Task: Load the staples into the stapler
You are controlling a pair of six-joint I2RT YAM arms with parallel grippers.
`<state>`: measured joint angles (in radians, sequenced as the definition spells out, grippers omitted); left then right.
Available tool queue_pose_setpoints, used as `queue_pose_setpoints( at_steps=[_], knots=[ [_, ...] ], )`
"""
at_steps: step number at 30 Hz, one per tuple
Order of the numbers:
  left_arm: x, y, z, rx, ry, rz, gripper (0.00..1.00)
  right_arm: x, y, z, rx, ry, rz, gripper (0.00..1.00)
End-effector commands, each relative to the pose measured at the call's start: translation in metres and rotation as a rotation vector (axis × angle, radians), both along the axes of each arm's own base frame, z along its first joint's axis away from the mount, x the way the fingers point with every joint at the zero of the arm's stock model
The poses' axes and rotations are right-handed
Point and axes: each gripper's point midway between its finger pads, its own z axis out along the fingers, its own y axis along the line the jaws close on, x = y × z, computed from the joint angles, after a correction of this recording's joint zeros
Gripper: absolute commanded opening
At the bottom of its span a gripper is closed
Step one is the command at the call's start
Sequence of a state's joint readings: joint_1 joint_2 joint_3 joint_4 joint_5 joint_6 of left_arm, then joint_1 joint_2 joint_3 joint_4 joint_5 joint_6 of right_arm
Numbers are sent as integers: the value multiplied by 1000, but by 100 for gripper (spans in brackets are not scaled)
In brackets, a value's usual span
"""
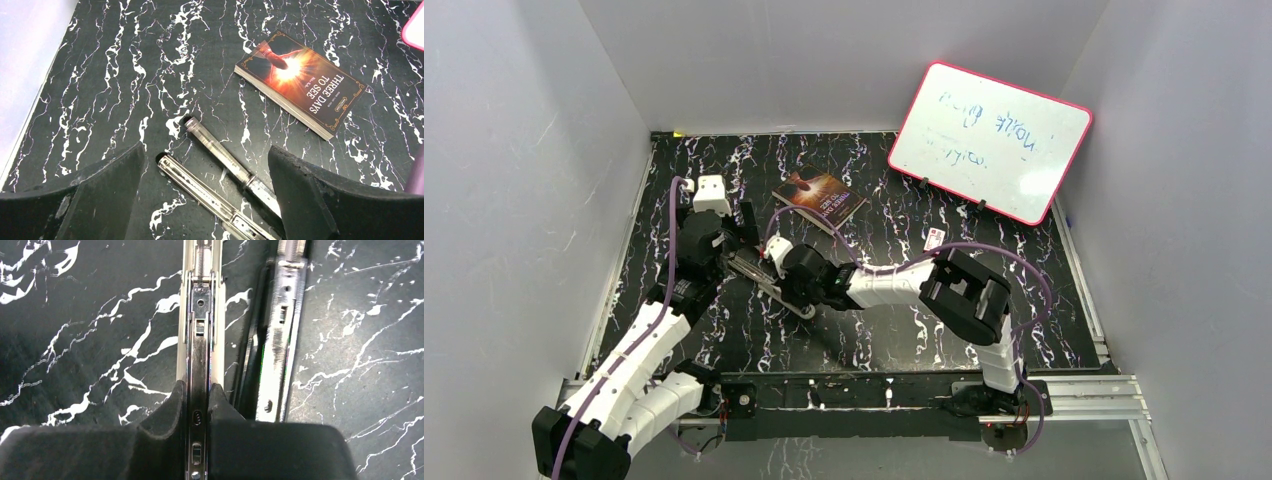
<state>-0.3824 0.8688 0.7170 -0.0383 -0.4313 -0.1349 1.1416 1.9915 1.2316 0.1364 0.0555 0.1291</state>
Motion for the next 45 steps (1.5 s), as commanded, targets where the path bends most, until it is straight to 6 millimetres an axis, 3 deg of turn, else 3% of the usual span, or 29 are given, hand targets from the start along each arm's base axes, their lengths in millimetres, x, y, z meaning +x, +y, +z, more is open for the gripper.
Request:
queue_pose_setpoints(
  at_steps=[1,11,20,27,35,41,45],
  knots=[
    [0,4,11,-16,-37,19,91,28,-16,-4,-69,-83,-136,0],
    [1,1,8,-15,-24,9,91,54,-53,-11,-129,-101,-258,0],
    [2,0,7,-15,-19,4,91,40,-62,-16,-157,-135,-54,0],
    [1,1,7,-15,-21,5,91,15,-50,-14,-113,-79,108,0],
    [2,1,6,-14,-17,5,91,1,-32,-12,-96,-64,133,3],
    [2,1,5,-13,-15,5,91,-4,-22,-10,-62,-49,125,15],
    [2,2,7,-15,-19,10,91,-2,-18,2,-16,-66,111,30]
  ],
)
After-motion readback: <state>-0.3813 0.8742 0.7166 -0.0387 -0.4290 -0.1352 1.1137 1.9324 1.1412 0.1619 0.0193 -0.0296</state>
